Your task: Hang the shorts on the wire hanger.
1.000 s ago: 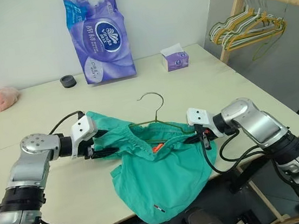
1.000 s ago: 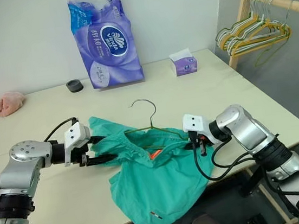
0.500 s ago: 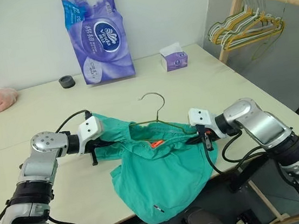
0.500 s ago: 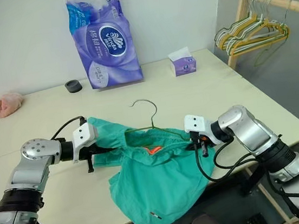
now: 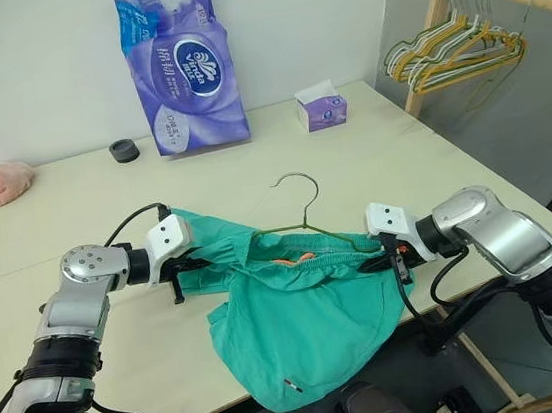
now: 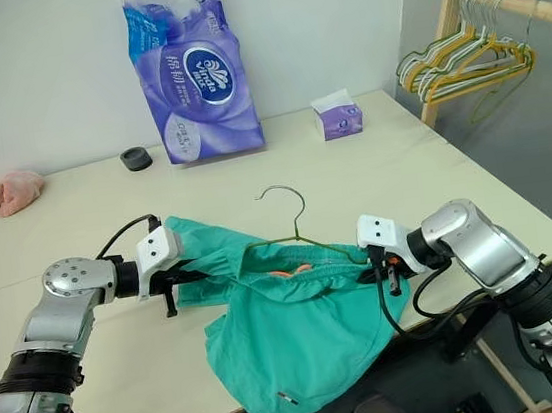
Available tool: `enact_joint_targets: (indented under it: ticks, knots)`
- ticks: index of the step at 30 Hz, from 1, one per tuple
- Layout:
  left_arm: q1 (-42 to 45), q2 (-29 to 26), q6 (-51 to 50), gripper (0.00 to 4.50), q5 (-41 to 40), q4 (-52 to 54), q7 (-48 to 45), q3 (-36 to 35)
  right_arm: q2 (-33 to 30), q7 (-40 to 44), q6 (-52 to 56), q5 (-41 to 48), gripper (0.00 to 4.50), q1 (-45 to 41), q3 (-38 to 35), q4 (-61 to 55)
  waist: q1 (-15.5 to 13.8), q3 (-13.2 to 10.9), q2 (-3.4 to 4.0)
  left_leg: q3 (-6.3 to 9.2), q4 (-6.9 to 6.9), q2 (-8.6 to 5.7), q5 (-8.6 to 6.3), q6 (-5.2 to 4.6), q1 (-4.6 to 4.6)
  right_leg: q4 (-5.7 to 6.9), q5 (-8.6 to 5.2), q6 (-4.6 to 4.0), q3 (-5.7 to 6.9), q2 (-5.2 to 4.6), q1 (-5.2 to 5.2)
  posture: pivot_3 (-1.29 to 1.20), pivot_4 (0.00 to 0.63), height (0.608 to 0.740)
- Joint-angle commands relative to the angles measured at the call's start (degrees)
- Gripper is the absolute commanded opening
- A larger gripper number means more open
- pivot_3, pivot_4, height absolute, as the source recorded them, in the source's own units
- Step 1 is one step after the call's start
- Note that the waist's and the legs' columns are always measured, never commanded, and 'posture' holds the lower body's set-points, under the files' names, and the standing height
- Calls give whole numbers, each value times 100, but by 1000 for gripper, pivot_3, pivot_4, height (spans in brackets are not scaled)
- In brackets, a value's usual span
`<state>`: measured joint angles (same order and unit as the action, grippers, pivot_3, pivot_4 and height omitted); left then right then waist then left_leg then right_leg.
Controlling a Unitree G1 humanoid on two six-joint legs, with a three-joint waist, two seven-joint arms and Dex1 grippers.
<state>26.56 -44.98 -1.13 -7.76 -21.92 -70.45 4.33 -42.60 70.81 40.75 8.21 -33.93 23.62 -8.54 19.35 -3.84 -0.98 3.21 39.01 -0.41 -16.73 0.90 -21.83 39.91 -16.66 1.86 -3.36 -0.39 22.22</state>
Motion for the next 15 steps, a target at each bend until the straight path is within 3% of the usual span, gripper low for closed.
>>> enact_joint_targets:
  ticks: [1, 12, 15]
  knots:
    - [29, -38, -41, 39, -42, 118, 193, -196, -121, -17, 48, 158, 0, 23, -272, -187, -3, 0, 0, 0, 0, 0, 0, 0, 0, 0, 0, 0, 0, 0, 0, -352, 26, 740]
    - [-310, 103, -1100, 39, -662, 829, 252, -351, 36, -262, 349, 485, 0, -8, -522, -213, -15, 0, 0, 0, 0, 0, 0, 0, 0, 0, 0, 0, -1, 0, 0, -348, 26, 740]
    - [-356, 43, -1279, 576, -692, 909, 232, -346, 15, -292, 354, 526, 0, -12, -509, -224, -23, 0, 0, -1, 0, -1, 0, 0, 0, 0, 0, 0, -1, 0, -1, -348, 26, 740]
